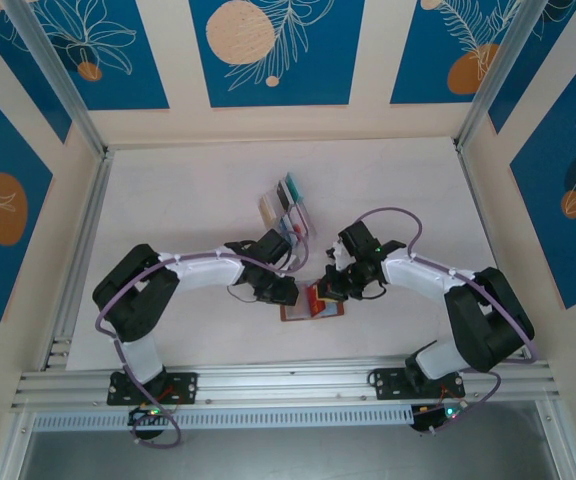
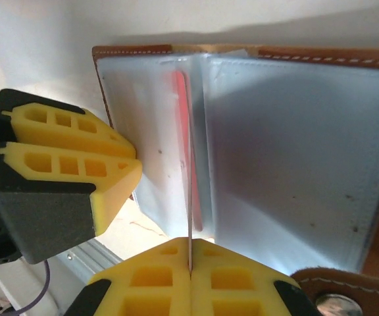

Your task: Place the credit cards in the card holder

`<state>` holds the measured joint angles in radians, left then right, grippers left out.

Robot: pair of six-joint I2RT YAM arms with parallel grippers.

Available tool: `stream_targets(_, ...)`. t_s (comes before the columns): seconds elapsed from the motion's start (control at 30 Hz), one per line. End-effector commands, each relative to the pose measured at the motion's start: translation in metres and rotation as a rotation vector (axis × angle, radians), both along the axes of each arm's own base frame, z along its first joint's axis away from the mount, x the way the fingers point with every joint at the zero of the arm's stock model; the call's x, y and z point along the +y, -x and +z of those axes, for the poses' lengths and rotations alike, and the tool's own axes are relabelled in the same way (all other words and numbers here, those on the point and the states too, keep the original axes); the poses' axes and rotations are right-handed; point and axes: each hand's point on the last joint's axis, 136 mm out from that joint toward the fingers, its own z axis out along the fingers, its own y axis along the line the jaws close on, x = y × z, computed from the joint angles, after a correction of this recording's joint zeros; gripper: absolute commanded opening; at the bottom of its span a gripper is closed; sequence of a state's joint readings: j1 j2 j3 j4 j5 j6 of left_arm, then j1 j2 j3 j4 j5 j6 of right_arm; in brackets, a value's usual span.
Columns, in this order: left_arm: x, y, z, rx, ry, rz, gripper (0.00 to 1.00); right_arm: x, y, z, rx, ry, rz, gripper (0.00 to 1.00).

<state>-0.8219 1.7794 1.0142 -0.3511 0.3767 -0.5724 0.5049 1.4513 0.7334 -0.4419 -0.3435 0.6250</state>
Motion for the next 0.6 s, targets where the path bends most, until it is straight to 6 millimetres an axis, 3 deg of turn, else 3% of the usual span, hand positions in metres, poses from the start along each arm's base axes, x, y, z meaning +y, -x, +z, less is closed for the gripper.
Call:
stream_targets(0.0, 0.026, 0.011, -0.017, 0.039, -0.092, 0.008, 0.18, 0.009, 0.004, 0.001, 0.014, -0.088, 0.033, 0.00)
stream_targets(0.57, 0.034, 0.009, -0.019, 0.049, -0.093, 0.016, 0.18, 0.014, 0.000, -0.010, 0.033, -0.186, 0.029, 0.00)
